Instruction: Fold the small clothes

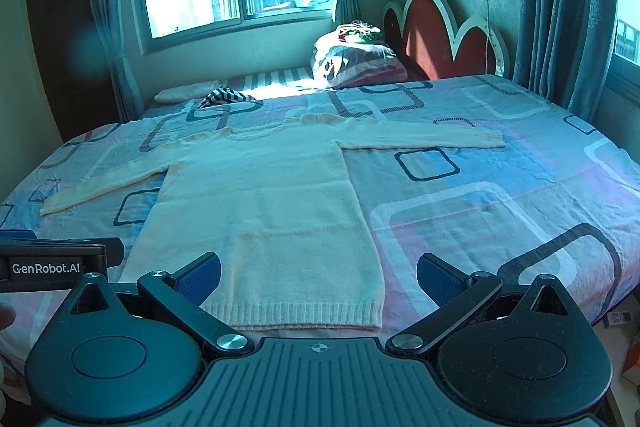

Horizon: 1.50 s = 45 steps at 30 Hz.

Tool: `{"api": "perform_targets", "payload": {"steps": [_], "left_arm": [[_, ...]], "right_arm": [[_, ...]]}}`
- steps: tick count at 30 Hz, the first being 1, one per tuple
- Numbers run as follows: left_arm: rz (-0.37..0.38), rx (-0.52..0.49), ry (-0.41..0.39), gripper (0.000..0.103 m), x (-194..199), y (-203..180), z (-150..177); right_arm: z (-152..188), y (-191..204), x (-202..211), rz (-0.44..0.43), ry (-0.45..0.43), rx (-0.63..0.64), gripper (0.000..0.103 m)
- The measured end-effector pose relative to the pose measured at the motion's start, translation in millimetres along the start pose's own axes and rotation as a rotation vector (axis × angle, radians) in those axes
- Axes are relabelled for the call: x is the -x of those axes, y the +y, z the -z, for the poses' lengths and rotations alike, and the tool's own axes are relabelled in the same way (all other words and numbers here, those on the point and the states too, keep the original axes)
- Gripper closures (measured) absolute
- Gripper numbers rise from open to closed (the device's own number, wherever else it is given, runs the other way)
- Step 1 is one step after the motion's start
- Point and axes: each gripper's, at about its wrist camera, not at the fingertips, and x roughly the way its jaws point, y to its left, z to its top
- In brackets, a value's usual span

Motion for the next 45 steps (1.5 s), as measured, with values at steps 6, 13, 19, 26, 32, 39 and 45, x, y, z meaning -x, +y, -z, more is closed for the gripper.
{"api": "perform_targets", "payload": {"steps": [6, 13, 19, 26, 32, 39, 45], "left_arm": [[-0.001, 0.004, 0.001, 0.001, -1.1, 0.4, -0.4], [0.001, 0.007, 0.004, 0.001, -2.5, 0.7, -1.0], [-0.003, 0.011, 0.006, 0.001, -4.8, 0.5, -1.3], [-0.006, 0.019, 0.002, 0.001, -11.6, 3.9, -2.9], [-0.013, 0.028, 0.011, 0.001, -18.4, 2.8, -3.1], [-0.027, 0.043, 0.026, 0.001, -30.4, 16.5, -13.0], [-0.048, 0.059, 0.032, 0.001, -42.1, 22.7, -21.6]], "right_arm": [[-0.7, 0.7, -1.5, -0.001, -0.004, -0.001, 0.0], [-1.6, -0.6, -3.6, 0.004, -0.004, -0.007, 0.0], [-3.6, -1.4, -6.0, 0.009, -0.005, -0.014, 0.0], [-8.2, -0.3, -9.7, 0.008, -0.006, -0.013, 0.0], [-13.9, 0.5, -16.7, 0.008, -0.006, -0.015, 0.0], [-19.2, 2.0, -27.1, 0.008, 0.001, -0.012, 0.0], [-25.2, 2.0, -41.7, 0.011, 0.009, -0.007, 0.0]]}}
